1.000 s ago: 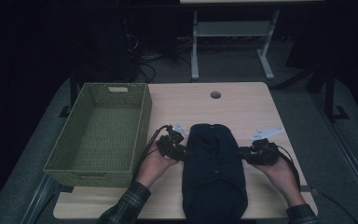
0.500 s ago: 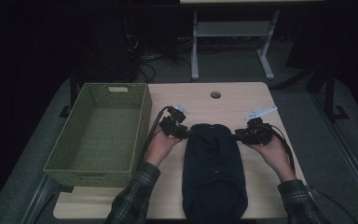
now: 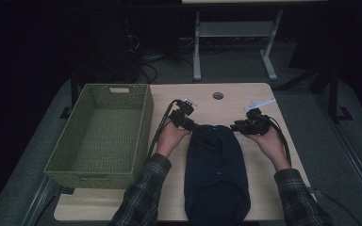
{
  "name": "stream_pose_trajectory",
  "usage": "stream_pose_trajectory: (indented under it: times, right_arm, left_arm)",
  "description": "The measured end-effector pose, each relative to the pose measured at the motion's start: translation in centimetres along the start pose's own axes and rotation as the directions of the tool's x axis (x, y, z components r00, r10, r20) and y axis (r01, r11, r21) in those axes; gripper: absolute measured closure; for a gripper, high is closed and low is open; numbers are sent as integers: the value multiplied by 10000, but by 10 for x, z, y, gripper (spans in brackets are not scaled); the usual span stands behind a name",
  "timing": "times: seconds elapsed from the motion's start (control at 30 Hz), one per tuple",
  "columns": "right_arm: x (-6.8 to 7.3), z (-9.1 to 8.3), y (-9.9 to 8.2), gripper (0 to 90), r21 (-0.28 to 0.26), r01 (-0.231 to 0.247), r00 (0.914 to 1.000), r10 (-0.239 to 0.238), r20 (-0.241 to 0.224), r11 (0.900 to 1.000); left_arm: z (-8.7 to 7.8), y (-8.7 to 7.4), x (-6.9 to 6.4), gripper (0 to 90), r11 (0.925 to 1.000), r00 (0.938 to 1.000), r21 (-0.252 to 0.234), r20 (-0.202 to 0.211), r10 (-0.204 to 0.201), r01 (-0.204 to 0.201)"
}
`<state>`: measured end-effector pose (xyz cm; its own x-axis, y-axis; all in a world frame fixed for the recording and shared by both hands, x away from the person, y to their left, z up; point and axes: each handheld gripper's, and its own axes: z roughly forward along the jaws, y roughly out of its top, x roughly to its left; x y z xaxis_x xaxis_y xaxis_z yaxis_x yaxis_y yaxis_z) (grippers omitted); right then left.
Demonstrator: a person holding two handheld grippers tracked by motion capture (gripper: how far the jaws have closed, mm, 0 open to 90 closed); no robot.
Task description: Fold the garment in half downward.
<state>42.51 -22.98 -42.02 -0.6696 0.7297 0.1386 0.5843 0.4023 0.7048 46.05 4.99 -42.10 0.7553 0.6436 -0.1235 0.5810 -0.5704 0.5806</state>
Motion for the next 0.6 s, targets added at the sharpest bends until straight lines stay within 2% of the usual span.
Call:
stream_pose_trajectory:
  times: [0.17, 0.23, 0.27, 0.43, 0.6]
  right_arm:
    - [-2, 5, -2, 641, 144, -34, 10000, 33, 37, 9999]
    - [-3, 5, -2, 637, 122, -12, 10000, 12, 41, 9999]
    - [-3, 6, -2, 630, 85, -30, 10000, 30, 49, 10000]
    - [-7, 14, -4, 618, 170, -156, 9999, 155, 74, 9997]
    - [-9, 29, -6, 606, 225, -239, 9996, 243, -151, 9995]
  left_arm:
    - [12, -5, 6, 516, 9977, 9992, 663, -366, 171, -146]
    - [15, -9, 10, 508, 9967, 9993, 806, -366, 51, -22]
    - [16, -10, 11, 508, 9950, 9990, 995, -415, 156, -114]
    - [21, -15, 14, 498, 9948, 9994, 1018, -330, 50, -16]
    - [22, -17, 15, 499, 9951, 9996, 985, -278, 91, -63]
